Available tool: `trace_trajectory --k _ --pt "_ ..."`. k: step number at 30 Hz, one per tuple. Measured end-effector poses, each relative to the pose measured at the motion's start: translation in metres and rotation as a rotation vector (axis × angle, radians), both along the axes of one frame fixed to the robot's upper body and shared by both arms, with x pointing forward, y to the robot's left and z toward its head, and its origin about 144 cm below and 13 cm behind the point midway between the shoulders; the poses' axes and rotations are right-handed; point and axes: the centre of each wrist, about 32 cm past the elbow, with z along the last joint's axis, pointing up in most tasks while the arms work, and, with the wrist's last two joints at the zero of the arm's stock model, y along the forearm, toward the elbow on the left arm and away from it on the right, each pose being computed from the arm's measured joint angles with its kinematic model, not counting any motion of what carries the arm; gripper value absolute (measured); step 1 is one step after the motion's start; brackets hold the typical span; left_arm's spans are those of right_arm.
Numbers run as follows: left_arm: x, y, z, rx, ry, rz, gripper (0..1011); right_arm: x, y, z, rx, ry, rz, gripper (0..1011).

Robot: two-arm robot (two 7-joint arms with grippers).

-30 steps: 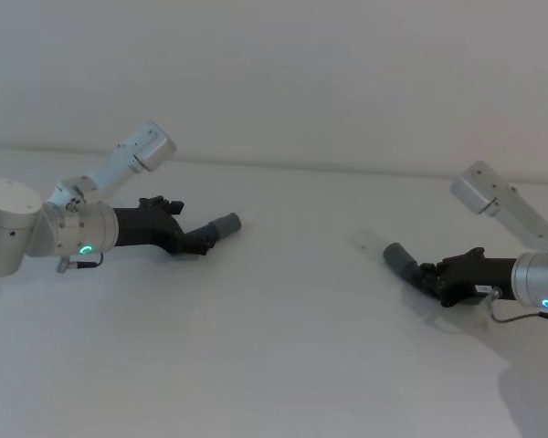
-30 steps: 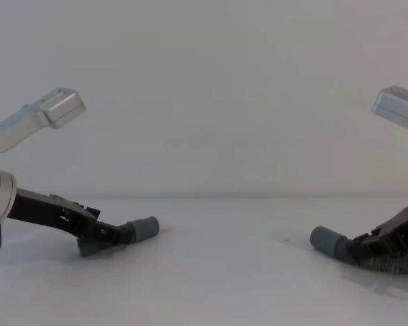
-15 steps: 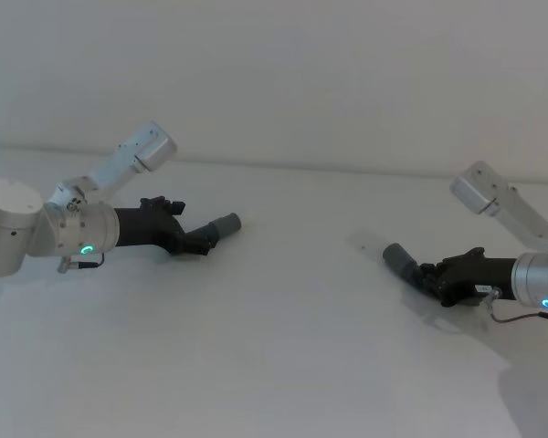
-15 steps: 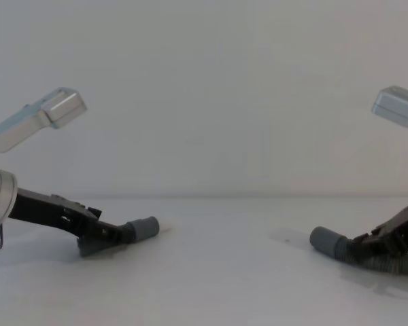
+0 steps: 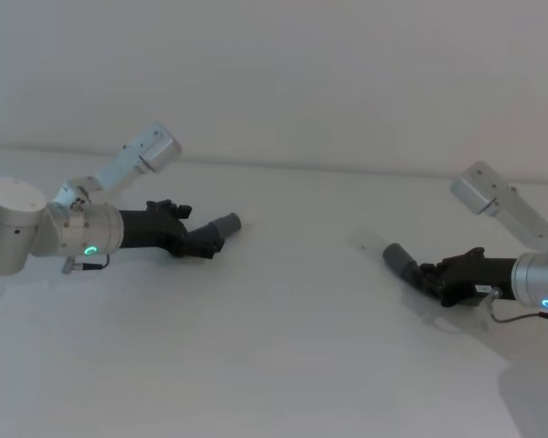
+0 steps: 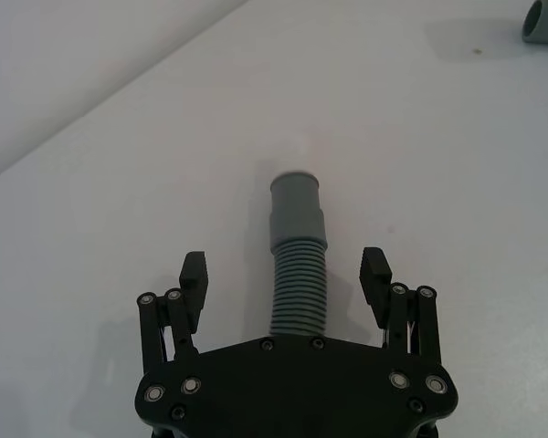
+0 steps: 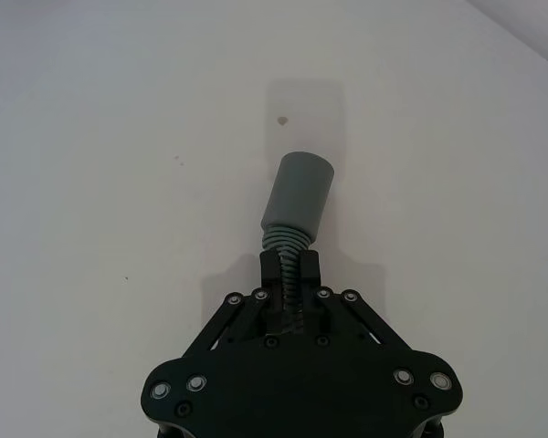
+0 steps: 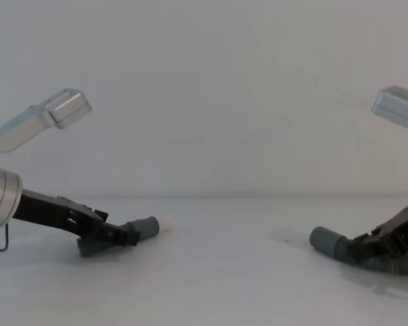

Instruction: Use both hands to pick up one end of the pipe from the table, align the ends, and insert them.

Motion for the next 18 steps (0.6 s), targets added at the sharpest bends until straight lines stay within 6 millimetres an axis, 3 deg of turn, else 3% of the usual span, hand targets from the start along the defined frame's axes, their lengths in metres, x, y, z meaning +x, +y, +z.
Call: trace_trajectory --k 18 --pt "-0.0020 0.0010 -0.0025 0.015 0.020 -0.002 1001 0.0000 0.0000 0.0000 0.000 0.000 0.000 93"
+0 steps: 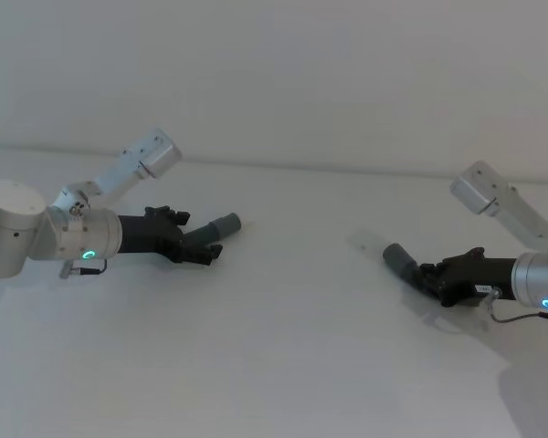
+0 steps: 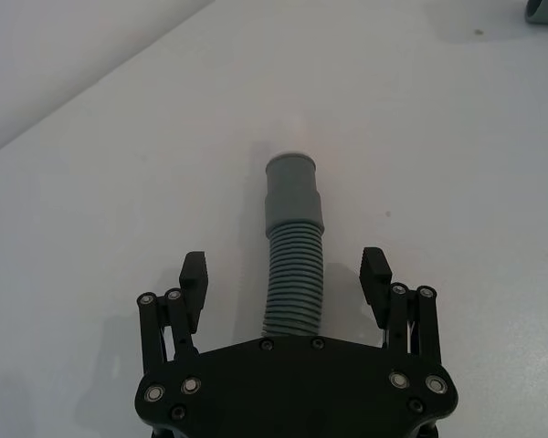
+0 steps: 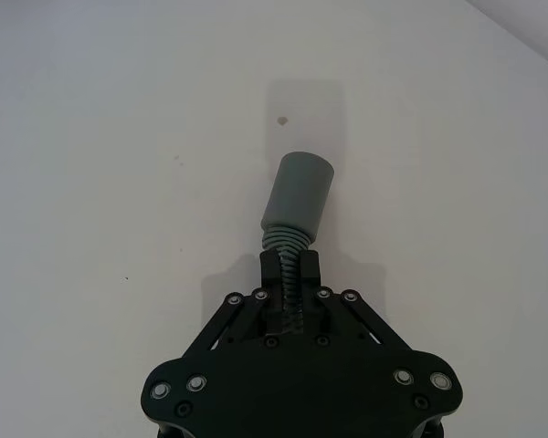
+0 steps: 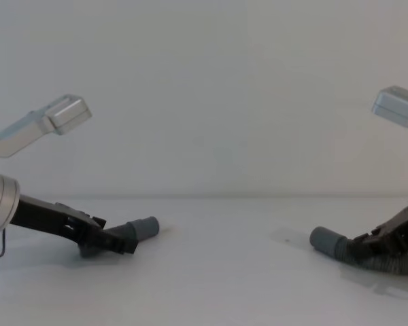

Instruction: Use both hands to pick up one end of the pipe from the table, align the ends, and insert them.

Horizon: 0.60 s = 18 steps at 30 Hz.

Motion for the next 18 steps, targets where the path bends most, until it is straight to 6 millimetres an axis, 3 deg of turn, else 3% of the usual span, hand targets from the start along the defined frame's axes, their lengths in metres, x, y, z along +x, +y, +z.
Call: trace_trajectory --k 5,17,18 --pt "-0.0003 0.0002 -0.0002 0.002 0.001 0.000 955 0.0000 0.0000 0.0000 0.000 0.000 0.000 93" --pt "-0.0006 0.0002 -0.0006 0.004 0.003 0.000 644 0.0000 0.0000 0.0000 0.000 0.000 0.000 93" --pt "-0.0007 0.0002 -0.0006 0.004 0.003 0.000 563 0.0000 0.0000 0.0000 0.000 0.000 0.000 93"
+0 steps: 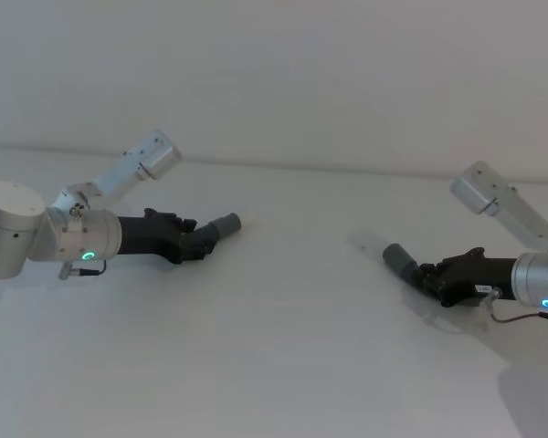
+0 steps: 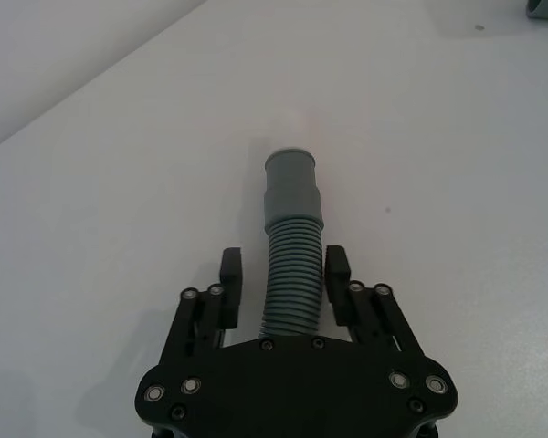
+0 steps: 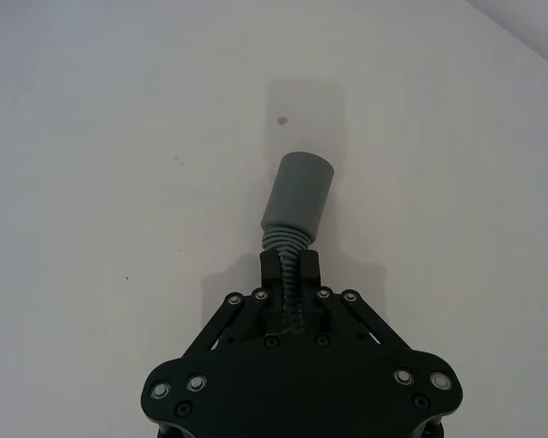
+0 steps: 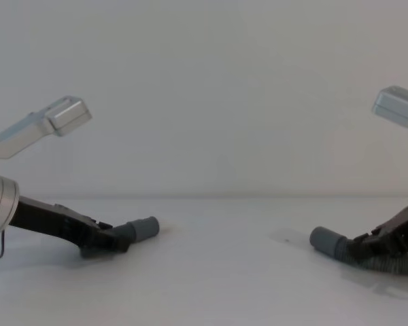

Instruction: Use both hands to pick up one end of the pipe from the table, align the ends, and insert them.

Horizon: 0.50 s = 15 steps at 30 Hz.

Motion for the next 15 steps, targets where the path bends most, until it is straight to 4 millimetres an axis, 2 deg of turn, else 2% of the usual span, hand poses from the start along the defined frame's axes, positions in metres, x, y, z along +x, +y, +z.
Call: trace_trajectory --k 7,9,15 --pt "-0.0001 0.0001 -0.0001 0.001 0.000 0.000 341 0.0000 0.0000 0.0001 0.000 0.000 0.000 93" --pt "-0.0001 0.0002 -0.0001 0.001 0.000 0.001 305 0.0000 0.0000 0.0001 0.000 0.000 0.000 93" --pt "-0.0001 0.0003 -0.0001 0.001 0.000 0.001 305 0.0000 0.0000 0.0001 0.000 0.000 0.000 93"
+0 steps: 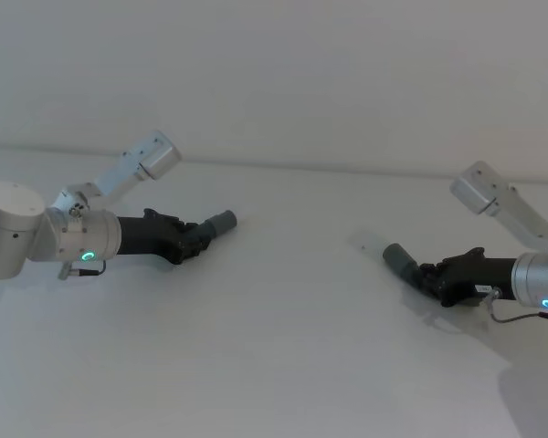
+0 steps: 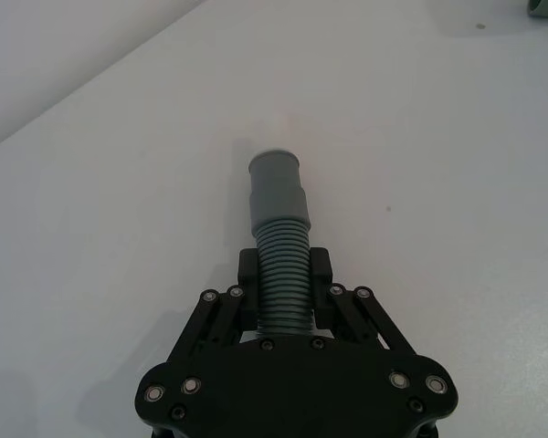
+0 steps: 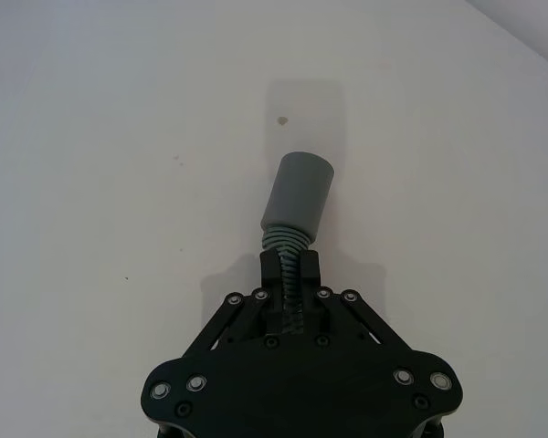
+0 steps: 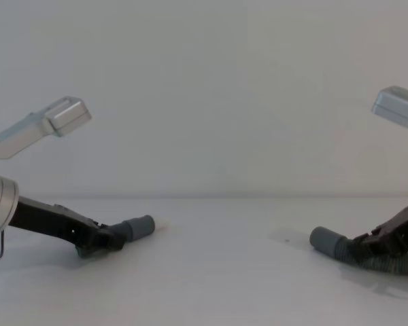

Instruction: Use both hands to pick up one end of the pipe from the table, align the ends, and insert them.

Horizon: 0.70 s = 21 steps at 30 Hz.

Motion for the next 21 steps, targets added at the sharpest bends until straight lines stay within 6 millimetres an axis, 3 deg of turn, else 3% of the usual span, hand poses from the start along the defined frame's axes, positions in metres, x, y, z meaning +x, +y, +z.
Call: trace_trajectory --k 21 --pt "0.0000 0.0000 0.0000 0.000 0.000 0.000 305 0.0000 0.0000 0.0000 0.000 0.000 0.000 93"
